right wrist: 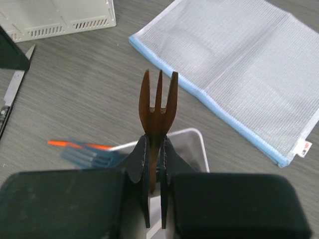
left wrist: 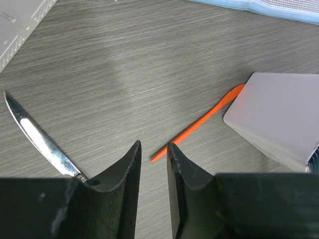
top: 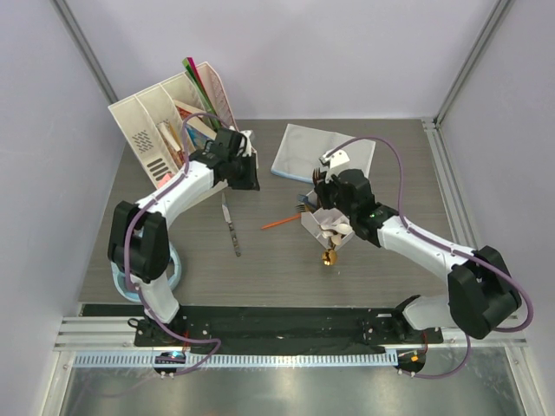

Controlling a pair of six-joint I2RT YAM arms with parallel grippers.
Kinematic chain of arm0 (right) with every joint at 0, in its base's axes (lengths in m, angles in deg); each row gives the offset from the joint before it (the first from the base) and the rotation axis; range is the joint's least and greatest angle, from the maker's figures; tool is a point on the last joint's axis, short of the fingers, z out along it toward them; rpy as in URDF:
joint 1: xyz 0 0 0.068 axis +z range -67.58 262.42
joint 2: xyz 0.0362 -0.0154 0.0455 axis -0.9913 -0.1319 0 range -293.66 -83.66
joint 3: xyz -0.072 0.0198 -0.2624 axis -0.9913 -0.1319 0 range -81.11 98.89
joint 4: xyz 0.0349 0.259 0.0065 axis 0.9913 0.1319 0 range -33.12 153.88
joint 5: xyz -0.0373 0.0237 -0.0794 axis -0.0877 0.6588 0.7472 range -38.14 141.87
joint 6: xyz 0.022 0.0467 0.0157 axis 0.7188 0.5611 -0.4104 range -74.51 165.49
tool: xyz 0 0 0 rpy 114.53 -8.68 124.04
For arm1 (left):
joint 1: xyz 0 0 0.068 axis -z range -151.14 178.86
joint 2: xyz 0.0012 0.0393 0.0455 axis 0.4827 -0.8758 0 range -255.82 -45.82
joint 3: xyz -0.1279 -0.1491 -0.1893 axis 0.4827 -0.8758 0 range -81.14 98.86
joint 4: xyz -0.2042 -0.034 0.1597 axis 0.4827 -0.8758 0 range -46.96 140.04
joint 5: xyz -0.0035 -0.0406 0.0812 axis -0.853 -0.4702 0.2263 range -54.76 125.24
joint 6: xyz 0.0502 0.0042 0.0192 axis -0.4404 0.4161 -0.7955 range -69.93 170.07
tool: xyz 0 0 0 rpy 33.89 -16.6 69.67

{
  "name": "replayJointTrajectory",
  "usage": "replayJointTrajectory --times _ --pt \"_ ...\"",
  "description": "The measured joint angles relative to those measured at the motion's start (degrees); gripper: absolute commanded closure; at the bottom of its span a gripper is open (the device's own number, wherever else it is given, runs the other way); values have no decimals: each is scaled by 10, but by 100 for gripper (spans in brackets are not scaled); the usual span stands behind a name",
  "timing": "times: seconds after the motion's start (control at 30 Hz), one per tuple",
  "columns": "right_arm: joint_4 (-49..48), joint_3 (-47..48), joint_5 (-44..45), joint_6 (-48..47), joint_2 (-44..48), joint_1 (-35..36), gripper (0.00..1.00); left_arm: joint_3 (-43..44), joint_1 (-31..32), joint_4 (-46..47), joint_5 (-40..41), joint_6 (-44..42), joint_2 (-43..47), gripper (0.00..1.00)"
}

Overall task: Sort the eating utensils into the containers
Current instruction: Place the fork in the storage box, then pick up the knife at the center of the board.

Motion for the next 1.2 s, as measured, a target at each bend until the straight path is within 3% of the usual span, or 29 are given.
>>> replayJointTrajectory --times 0.2,0.23,0.3,0.33,0.4,0.43,0.67,0.7,0.77,1.2 --pt "-13 -61 -10 10 29 4 97 8 2 0 2 -1 -7 73" --pt "-14 -66 -11 10 30 4 86 9 3 0 2 -1 -8 73" --pt "-14 -70 -15 9 30 5 76 10 5 -1 2 -2 -10 73" --pt "-14 -71 -17 9 30 5 63 11 6 -1 3 -3 -10 73" --pt "-14 -73 -21 13 30 5 51 11 9 -2 4 -5 -11 73" --pt "-15 -74 -21 11 30 5 40 11 10 -2 5 -7 -11 73" --pt "-12 -76 -17 12 31 5 35 16 15 -11 9 -13 -14 72" --pt "-9 -74 -14 12 31 5 28 18 16 -13 8 -13 -15 72" --pt "5 -67 -7 15 35 5 25 22 18 -16 8 -14 -16 72" --pt "124 111 46 19 84 5 26 70 56 -85 15 -55 -89 74"
